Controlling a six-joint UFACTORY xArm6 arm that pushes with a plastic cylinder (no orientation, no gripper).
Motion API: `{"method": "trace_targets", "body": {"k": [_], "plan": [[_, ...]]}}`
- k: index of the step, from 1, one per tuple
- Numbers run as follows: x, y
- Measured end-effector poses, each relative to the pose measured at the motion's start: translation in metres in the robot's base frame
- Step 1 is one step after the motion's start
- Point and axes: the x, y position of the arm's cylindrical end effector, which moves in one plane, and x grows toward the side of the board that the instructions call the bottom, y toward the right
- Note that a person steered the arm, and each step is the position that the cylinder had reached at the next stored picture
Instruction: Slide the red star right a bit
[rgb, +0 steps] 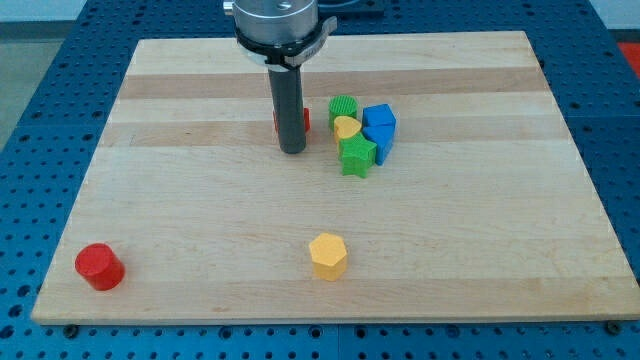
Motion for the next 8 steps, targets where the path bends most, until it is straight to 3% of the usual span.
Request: {"method": "trace_targets", "body": {"k": [2,5,8], "plan": [[0.025,-0.026],[-0.031,-0.059],[-0.031,-0.038]]}}
